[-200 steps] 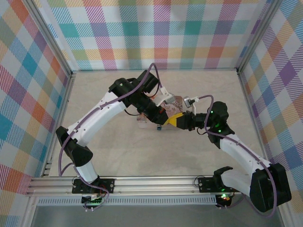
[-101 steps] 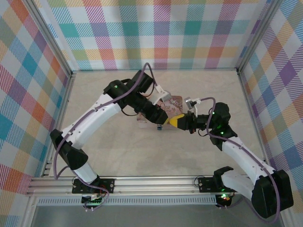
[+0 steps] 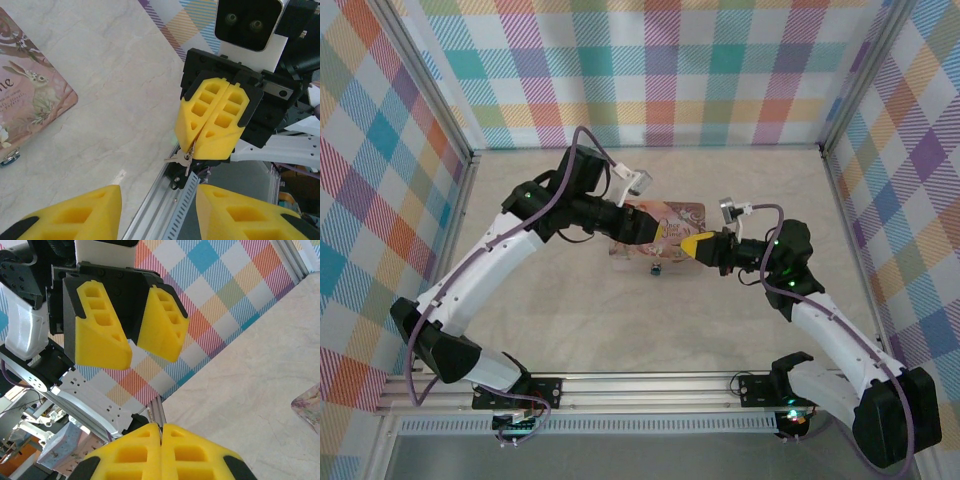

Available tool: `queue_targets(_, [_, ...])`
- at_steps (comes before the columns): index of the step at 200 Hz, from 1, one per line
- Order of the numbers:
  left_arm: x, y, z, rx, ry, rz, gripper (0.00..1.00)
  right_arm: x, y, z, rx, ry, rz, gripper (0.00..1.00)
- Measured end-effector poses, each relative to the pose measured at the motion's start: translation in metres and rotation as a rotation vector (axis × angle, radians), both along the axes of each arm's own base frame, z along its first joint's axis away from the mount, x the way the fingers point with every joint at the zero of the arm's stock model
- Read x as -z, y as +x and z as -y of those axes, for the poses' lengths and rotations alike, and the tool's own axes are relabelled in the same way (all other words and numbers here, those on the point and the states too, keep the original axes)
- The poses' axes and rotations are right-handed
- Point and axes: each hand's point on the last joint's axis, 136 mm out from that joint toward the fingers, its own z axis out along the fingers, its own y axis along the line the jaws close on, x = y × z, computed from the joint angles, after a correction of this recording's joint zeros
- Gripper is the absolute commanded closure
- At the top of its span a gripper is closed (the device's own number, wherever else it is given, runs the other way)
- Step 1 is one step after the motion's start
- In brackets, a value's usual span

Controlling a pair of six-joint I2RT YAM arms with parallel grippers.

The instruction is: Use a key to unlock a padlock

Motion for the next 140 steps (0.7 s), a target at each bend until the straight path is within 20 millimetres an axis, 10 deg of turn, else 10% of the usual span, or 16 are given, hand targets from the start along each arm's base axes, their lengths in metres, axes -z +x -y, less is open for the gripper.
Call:
queue_targets(63, [0.032,0.024,0.017,-0.14,-0.144,-0.07,0.45,-0.013,0.023,0.005,0.149,0.071,-0.022,1.0])
queue_targets(140, [0.012,0.044,0.023,-0.243,-0.276,-0.003,0.4,-0.024,0.038,0.002,0.212,0.128,-0.014,1.0])
